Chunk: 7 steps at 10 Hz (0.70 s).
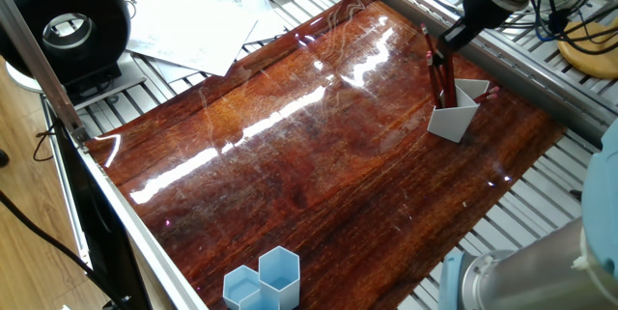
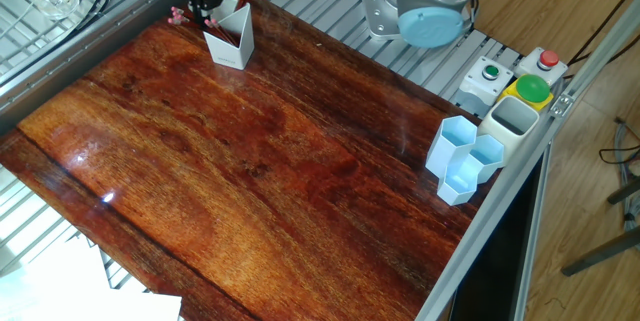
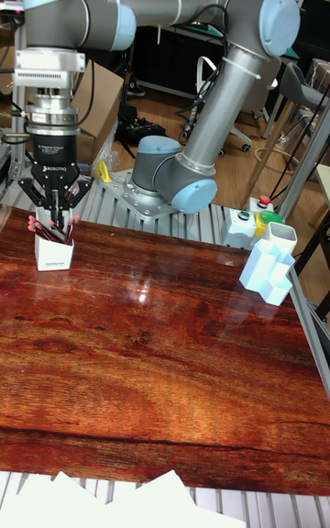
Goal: Put the pen into the pen holder
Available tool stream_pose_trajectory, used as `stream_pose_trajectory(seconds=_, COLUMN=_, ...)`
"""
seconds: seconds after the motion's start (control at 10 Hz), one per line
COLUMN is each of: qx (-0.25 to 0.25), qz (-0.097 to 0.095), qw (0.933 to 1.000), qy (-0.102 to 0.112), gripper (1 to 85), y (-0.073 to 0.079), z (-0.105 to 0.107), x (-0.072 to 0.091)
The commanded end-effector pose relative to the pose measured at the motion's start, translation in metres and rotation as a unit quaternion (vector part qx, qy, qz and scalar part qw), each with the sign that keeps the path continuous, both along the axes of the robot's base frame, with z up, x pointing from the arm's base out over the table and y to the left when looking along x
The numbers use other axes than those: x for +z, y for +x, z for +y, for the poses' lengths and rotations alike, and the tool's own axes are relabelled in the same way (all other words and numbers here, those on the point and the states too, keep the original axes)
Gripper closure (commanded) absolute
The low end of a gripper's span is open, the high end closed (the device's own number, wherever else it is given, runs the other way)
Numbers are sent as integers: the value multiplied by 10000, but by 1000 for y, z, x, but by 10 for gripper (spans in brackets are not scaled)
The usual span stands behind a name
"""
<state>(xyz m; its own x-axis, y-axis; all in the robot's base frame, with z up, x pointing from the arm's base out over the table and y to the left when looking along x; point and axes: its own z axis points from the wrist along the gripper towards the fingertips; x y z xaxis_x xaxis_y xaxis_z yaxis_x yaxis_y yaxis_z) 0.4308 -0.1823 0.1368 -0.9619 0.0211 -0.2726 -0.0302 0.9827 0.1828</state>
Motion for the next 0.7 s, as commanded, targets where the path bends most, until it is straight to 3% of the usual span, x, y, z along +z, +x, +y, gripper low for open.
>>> stream_pose_trajectory(seconds=0.0, qx=107, qz=181, qw=9998, qy=7, gripper=647, y=-10, z=1, x=-1)
stream_pose_trajectory(seconds=0.2, qx=165, qz=248, qw=9996, qy=4, gripper=567, y=-14, z=1, x=-2)
stream_pose_trajectory(seconds=0.6, qx=223, qz=372, qw=9990, qy=-103, gripper=563, y=-21, z=-5, x=-2)
